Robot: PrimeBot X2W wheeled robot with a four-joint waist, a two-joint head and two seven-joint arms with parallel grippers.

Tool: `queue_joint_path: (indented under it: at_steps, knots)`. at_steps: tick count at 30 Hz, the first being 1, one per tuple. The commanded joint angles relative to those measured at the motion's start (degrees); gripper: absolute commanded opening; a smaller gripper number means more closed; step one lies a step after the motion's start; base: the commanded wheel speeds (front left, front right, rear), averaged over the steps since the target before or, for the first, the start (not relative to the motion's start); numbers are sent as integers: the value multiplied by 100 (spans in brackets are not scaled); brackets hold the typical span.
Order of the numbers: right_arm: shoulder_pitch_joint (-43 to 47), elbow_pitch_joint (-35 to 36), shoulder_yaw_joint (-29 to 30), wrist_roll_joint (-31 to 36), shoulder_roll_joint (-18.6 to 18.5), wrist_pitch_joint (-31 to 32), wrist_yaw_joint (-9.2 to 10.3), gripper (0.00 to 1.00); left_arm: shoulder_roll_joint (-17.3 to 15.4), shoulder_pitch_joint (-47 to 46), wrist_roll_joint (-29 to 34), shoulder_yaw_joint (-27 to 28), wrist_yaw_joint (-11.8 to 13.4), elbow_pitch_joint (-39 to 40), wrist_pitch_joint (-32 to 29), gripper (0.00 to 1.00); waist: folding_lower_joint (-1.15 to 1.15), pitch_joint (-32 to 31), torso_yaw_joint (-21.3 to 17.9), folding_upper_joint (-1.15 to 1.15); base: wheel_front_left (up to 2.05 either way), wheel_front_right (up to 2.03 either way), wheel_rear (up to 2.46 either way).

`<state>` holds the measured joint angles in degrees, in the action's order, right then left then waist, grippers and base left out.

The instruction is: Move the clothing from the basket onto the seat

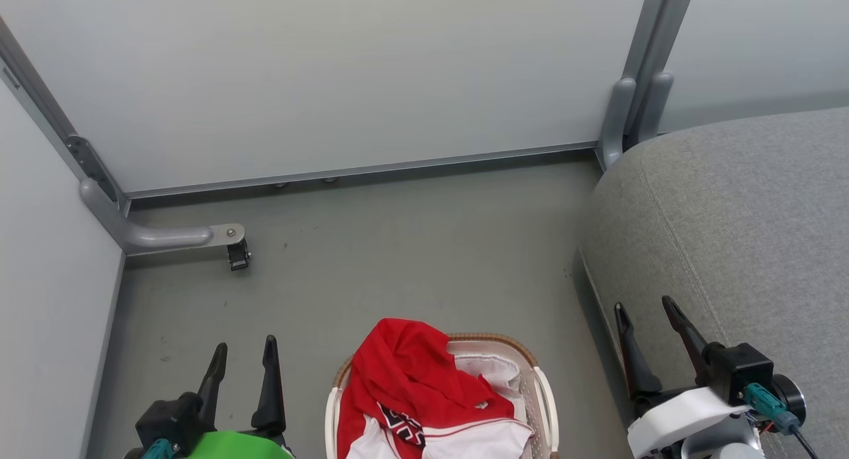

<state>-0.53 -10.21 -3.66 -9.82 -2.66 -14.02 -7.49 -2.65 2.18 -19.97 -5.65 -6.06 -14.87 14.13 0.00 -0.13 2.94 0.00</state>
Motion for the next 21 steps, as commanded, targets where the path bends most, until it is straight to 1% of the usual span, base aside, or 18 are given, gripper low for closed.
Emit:
queue_joint_path:
  at_steps: [1, 9, 21]
  knots:
    - [83, -6, -13, 129, -34, -47, 0, 100, -37, 65, 136, -12, -14, 3, 35, 100, 0, -2, 5, 0, 0, 0, 0]
    - [125, -54, -85, 441, -37, -128, 0, 100, -40, 129, 375, -45, -13, -56, 126, 100, 0, -8, 31, 0, 0, 0, 0]
    - [131, -100, -102, 407, -37, -126, 0, 100, -39, 147, 347, -40, -20, -95, 112, 100, 0, -14, 34, 0, 0, 0, 0]
